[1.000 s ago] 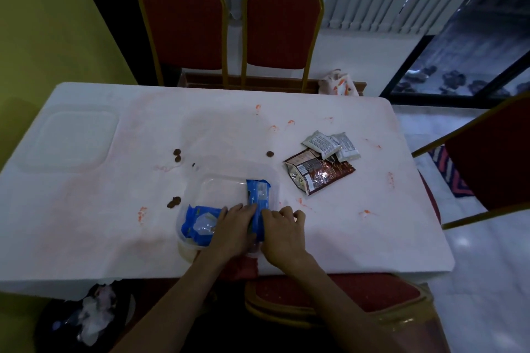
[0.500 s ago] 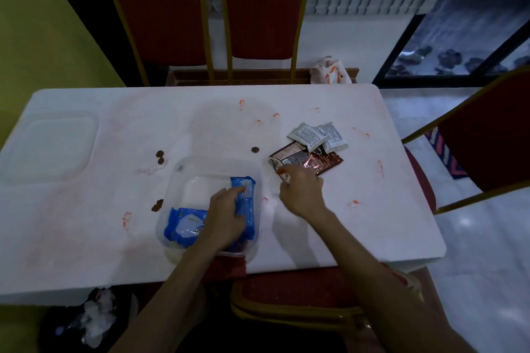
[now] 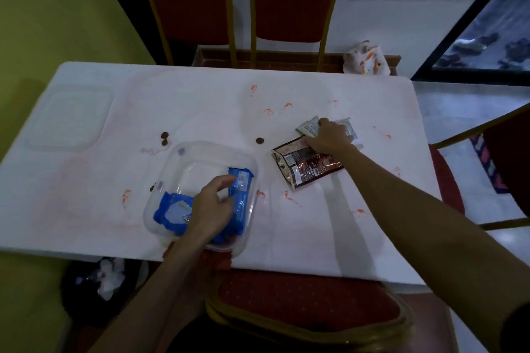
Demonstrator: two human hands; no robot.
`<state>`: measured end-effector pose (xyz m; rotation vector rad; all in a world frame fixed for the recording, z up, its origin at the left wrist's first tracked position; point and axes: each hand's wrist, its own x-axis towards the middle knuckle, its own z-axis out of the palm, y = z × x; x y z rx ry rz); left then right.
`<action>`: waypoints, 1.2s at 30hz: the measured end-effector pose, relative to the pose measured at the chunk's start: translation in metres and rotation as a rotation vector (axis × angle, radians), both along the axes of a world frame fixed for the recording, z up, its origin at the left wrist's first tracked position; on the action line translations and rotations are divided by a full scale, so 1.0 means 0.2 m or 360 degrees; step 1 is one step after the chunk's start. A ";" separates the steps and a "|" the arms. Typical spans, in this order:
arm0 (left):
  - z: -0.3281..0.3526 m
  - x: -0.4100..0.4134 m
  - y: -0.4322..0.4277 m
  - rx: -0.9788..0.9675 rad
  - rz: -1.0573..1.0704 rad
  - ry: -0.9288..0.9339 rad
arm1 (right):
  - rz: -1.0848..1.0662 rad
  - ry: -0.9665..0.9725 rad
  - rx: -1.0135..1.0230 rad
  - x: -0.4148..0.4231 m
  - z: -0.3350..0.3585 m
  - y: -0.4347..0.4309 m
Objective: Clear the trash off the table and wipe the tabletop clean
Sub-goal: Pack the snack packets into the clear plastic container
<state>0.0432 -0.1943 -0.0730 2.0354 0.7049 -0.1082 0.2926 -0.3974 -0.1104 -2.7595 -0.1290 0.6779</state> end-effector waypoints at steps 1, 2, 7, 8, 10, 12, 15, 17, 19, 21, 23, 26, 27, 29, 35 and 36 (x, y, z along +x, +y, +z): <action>-0.01 0.00 0.00 0.0011 0.0037 0.0028 | 0.0044 -0.0064 -0.0052 -0.01 -0.01 0.00; -0.02 -0.01 0.00 0.0017 0.0063 0.0051 | 0.0085 -0.0156 -0.0089 -0.02 -0.01 -0.01; 0.00 0.00 -0.05 -0.0092 0.0215 0.0043 | -0.0181 -0.0383 0.0398 -0.10 0.11 0.00; 0.01 0.01 -0.06 -0.0123 0.0237 0.0039 | -0.0317 -0.0354 0.0634 -0.14 0.17 0.02; 0.05 0.03 -0.08 -0.0219 0.0309 -0.0012 | -0.0552 -0.0127 0.1120 -0.26 0.30 0.06; 0.08 0.06 -0.09 -0.0320 0.0325 -0.0094 | -0.0625 0.0311 0.1516 -0.42 0.40 0.12; 0.11 0.09 -0.11 -0.0402 0.0210 -0.0113 | -0.0586 0.0821 0.1758 -0.64 0.42 0.22; 0.12 0.08 -0.10 -0.0423 0.0228 -0.0073 | -0.0524 0.0967 0.1753 -0.75 0.39 0.28; 0.12 0.05 -0.08 -0.0463 0.0376 -0.0085 | -0.0453 0.0994 0.1690 -0.81 0.37 0.31; 0.12 0.03 -0.05 -0.0479 0.0511 -0.0093 | -0.0337 0.0922 0.1541 -0.81 0.35 0.31; 0.12 0.02 0.01 -0.0513 0.0616 -0.0102 | -0.0267 0.0845 0.1422 -0.76 0.34 0.28; 0.09 0.03 0.12 -0.0349 0.0636 -0.0151 | -0.0471 0.0645 0.1443 -0.62 0.35 0.17; 0.07 0.05 0.15 -0.0225 0.0601 -0.0142 | -0.0548 0.0545 0.1429 -0.55 0.35 0.12; 0.02 0.08 0.21 0.0058 0.0474 -0.0039 | -0.0642 0.0361 0.1367 -0.41 0.32 0.01; -0.19 0.12 0.22 0.0751 -0.0073 0.0434 | -0.0683 -0.0084 0.0821 -0.08 0.13 -0.25; -0.20 0.12 0.21 0.0852 -0.0122 0.0459 | -0.0647 -0.0124 0.0699 -0.05 0.09 -0.28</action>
